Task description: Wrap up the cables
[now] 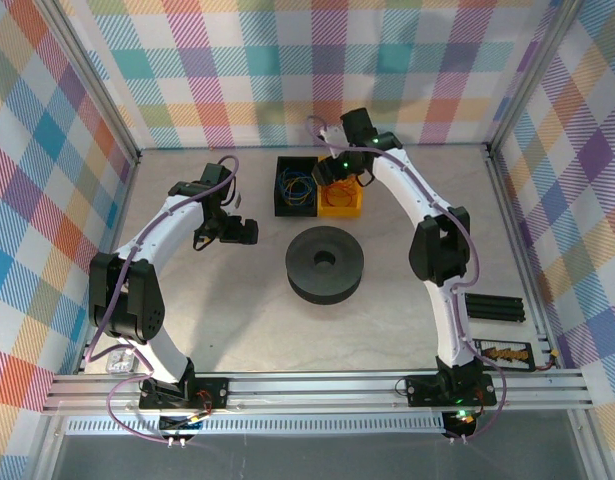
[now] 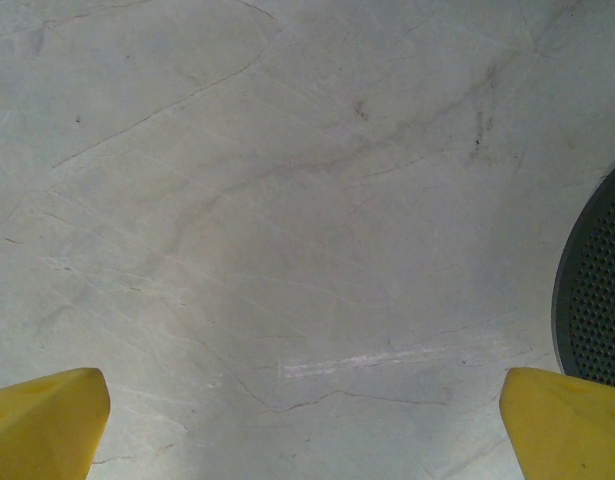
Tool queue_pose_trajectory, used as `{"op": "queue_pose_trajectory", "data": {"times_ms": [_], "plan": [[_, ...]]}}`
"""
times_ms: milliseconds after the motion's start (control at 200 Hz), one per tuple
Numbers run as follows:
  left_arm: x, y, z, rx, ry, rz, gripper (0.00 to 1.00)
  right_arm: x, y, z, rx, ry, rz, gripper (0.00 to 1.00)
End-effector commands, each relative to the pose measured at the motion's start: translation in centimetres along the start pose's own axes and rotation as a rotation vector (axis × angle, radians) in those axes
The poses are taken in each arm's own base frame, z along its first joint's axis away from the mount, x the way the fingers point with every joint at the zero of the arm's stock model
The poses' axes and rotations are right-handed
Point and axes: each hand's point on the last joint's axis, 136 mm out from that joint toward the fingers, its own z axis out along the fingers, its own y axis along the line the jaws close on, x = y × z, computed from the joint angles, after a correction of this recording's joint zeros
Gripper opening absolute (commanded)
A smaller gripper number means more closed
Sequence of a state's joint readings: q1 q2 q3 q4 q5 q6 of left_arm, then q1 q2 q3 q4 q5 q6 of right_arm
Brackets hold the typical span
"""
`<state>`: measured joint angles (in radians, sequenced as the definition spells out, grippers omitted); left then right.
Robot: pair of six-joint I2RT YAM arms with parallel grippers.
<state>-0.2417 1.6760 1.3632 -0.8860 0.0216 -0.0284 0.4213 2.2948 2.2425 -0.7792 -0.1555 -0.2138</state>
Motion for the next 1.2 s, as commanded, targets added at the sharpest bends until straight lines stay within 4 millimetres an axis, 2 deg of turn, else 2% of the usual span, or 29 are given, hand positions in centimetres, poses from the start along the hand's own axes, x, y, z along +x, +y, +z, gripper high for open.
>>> {"op": "queue_pose_trajectory", "data": {"times_ms": [0, 115, 410, 815, 1195], "plan": [[0.6, -0.1, -0.7, 0.000, 0.002, 0.030, 1.00, 0.7, -0.3, 1.9, -0.036, 0.013, -0.098, 0.63], [0.7, 0.0, -1.0, -0.006, -0.003, 0.032, 1.00, 0.7, -1.0, 2.3, -0.056, 0.005, -0.105, 0.59], [0.7, 0.1, -1.1, -0.009, -0.004, 0.034, 1.00, 2.2, -2.2, 3.7, -0.057, 0.037, -0.119, 0.56], [0.8, 0.1, -0.9, -0.011, 0.001, 0.033, 1.00, 2.6, -3.2, 4.7, -0.010, 0.043, -0.145, 0.37], [0.9, 0.1, -0.9, -0.008, 0.004, 0.033, 1.00, 3.5, -3.5, 5.3, -0.002, 0.065, -0.173, 0.38]]}}
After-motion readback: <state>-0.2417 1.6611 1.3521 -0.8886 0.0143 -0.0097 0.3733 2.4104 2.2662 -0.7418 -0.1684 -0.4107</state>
